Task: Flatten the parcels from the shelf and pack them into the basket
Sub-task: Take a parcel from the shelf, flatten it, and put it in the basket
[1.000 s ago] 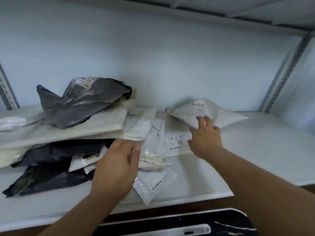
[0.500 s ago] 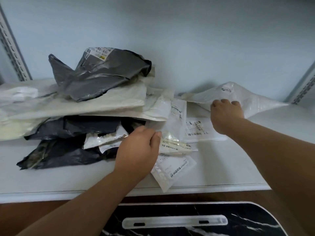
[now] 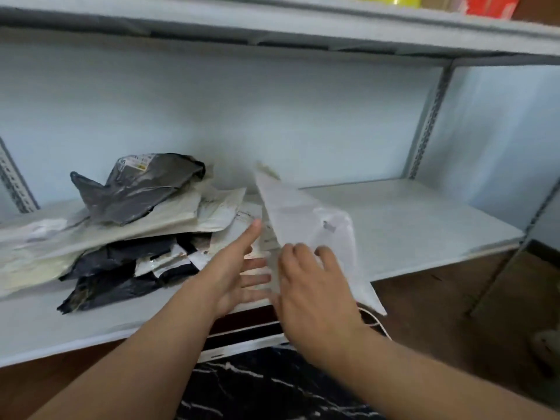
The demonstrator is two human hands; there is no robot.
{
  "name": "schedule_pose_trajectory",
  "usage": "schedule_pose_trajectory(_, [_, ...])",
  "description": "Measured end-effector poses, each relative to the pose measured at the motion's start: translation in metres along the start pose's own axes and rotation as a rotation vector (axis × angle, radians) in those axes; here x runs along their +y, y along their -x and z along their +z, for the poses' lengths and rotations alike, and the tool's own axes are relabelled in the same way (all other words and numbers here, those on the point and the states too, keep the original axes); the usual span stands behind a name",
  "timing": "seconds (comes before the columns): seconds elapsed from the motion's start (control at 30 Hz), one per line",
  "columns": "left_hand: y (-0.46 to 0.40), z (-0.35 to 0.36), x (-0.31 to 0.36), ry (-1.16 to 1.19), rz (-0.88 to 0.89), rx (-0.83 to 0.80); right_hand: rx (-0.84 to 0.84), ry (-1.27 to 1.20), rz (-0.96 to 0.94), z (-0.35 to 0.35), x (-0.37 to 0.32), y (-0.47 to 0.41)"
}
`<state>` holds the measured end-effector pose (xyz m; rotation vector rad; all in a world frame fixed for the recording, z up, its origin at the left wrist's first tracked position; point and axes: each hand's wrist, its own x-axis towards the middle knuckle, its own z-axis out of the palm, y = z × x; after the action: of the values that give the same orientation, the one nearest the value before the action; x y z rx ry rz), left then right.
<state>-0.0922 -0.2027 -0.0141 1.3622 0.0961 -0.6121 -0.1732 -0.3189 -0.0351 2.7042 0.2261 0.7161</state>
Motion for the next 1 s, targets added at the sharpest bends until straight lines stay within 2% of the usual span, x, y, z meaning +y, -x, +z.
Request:
schedule_pose_trajectory(0.07, [0.020, 0.008, -0.016, -0.063, -0.015, -0.005, -0.103, -0.093, -0.060, -0.008, -0.044, 0.046])
schedule_pose_trajectory(0.17, [0.042, -0.001, -0.057, -0.267, 0.024, 0.207, -0.179, -0.315, -0.147, -0.019, -0.079, 0.092])
schedule_pose_trajectory(0.27, [0.074, -0.026, -0.092, -0.414, 0.061, 0.201, 0.001, -0.474, -0.279, -0.021, -0.074, 0.114])
schedule_pose_trajectory(0.3, [0.085, -0.036, -0.105, -0.446, 0.061, 0.197, 0.101, -0.548, -0.205, -0.017, -0.070, 0.121])
schedule_pose_trajectory(0.37, [0.101, -0.061, -0.132, -0.446, 0.029, 0.198, 0.219, -0.691, 0.126, -0.006, -0.062, 0.131])
schedule_pose_trajectory(0.4, [0.108, -0.074, -0.148, -0.434, 0.003, 0.215, 0.188, -0.712, 0.292, 0.000, -0.058, 0.136])
schedule_pose_trajectory(0.47, [0.116, -0.105, -0.183, -0.434, -0.065, 0.293, -0.039, -0.659, 0.491, 0.015, -0.058, 0.144])
schedule_pose_trajectory(0.53, [0.123, -0.134, -0.214, -0.444, -0.102, 0.398, -0.351, -0.643, 0.543, 0.028, -0.064, 0.157])
schedule_pose_trajectory(0.6, [0.128, -0.148, -0.232, -0.426, -0.151, 0.577, -0.554, -0.669, 0.474, 0.038, -0.078, 0.170])
schedule_pose_trajectory(0.7, [0.136, -0.153, -0.233, -0.509, -0.260, 0.760, -0.638, -0.624, 0.365, 0.045, -0.104, 0.175])
schedule_pose_trajectory(0.8, [0.123, -0.153, -0.217, -0.561, -0.183, 0.920, -0.586, -0.523, 0.310, 0.051, -0.118, 0.156])
schedule_pose_trajectory(0.87, [0.107, -0.143, -0.208, -0.722, -0.051, 0.873, -0.539, -0.536, 0.256, 0.055, -0.125, 0.136])
schedule_pose_trajectory(0.93, [0.089, -0.123, -0.203, -0.891, 0.042, 0.696, -0.504, -0.594, 0.198, 0.058, -0.135, 0.116])
schedule_pose_trajectory(1.0, [0.077, -0.107, -0.204, -0.989, 0.026, 0.546, -0.503, -0.674, 0.157, 0.062, -0.143, 0.101])
